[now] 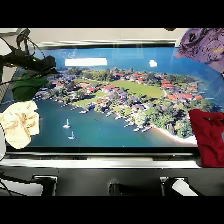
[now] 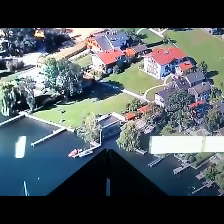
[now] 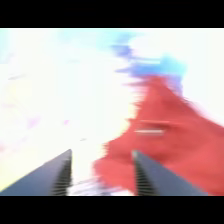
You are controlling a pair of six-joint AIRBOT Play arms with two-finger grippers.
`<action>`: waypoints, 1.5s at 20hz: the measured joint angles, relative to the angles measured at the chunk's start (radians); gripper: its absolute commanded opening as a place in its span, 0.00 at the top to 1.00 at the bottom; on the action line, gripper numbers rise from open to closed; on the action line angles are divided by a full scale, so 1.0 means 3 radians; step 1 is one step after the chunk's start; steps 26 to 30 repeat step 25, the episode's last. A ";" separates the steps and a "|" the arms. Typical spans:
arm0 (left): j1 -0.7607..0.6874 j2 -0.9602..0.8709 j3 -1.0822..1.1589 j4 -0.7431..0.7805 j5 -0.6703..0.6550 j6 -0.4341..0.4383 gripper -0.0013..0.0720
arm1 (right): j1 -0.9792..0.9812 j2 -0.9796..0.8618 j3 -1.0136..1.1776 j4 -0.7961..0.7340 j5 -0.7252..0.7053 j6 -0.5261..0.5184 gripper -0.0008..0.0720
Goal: Fold the clothes and pants, and hang the long-sleeved shirts on hangers.
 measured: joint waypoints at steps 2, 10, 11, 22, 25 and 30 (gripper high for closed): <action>-0.0042 0.0067 -0.0008 0.0029 0.0000 0.0006 0.96 | 0.0646 -0.0014 0.0089 0.0141 -0.0028 -0.0223 0.84; -0.0332 0.0922 -0.1024 0.0465 0.0225 0.0109 0.96 | 0.3295 -0.0088 0.0178 -0.0463 0.0033 -0.0641 0.95; -0.0350 0.1041 -0.1150 0.0491 0.0286 0.0114 0.96 | 0.3496 -0.0089 0.0181 -0.0532 0.0033 -0.0651 0.95; -0.0392 0.1420 -0.1453 0.0640 0.0439 0.0123 0.96 | 0.4036 -0.0092 0.0183 -0.0710 0.0009 -0.0687 0.95; -0.0392 0.1428 -0.1460 0.0642 0.0450 0.0123 0.96 | 0.4045 -0.0093 0.0183 -0.0715 0.0008 -0.0687 0.95; -0.0392 0.1428 -0.1460 0.0642 0.0450 0.0123 0.96 | 0.4045 -0.0093 0.0183 -0.0715 0.0008 -0.0687 0.95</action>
